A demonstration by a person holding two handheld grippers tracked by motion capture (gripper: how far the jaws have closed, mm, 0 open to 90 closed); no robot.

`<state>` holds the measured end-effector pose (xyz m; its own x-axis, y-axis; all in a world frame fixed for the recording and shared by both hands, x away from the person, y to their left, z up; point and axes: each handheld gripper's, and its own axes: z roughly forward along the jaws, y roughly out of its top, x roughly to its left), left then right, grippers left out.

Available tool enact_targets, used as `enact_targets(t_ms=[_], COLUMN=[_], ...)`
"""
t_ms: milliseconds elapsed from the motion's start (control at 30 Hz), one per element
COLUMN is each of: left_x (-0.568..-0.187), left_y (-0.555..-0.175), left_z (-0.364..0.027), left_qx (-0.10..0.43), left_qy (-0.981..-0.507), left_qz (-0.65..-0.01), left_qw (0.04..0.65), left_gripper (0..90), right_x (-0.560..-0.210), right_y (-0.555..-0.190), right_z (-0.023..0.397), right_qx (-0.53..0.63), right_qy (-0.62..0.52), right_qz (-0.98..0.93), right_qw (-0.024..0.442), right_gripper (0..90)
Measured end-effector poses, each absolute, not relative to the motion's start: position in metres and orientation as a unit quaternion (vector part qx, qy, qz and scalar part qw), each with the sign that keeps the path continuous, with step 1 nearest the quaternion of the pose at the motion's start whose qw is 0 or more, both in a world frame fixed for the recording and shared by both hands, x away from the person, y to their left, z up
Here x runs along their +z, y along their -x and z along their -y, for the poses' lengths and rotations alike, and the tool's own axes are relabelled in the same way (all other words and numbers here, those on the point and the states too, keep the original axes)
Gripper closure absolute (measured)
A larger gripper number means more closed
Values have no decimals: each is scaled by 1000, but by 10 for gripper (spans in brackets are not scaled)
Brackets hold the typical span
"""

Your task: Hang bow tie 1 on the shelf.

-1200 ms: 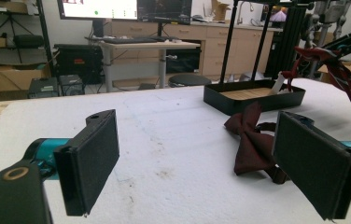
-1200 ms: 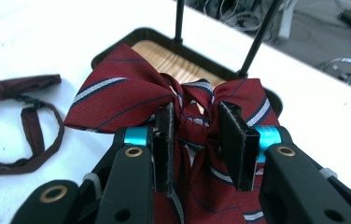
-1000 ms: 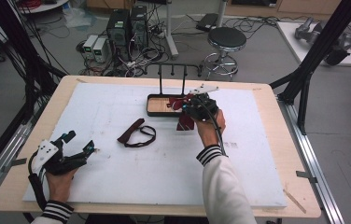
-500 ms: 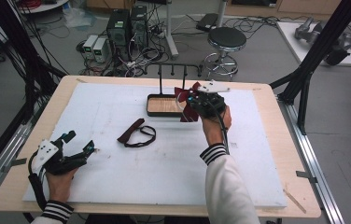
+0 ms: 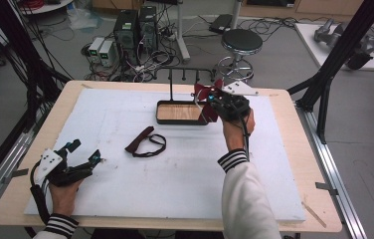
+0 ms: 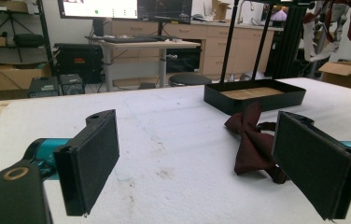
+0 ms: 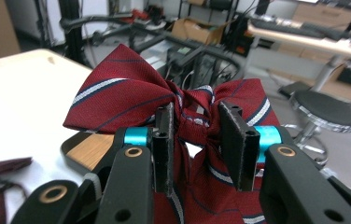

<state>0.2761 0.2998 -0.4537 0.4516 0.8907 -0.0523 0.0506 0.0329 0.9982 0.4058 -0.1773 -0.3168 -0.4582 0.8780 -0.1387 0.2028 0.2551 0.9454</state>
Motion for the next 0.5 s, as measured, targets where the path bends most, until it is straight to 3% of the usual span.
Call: enact_targets(t_ms=[500], left_x=[-454], left_y=[-276], left_z=[-300], left_qx=[348], left_qy=[-602], left_qz=[-392], left_qw=[602], left_gripper=[152], right_x=[-296], right_y=[-418], right_z=[191], right_qx=[483], right_qy=[-390], right_qz=[-696], right_qw=[360], right_gripper=[676])
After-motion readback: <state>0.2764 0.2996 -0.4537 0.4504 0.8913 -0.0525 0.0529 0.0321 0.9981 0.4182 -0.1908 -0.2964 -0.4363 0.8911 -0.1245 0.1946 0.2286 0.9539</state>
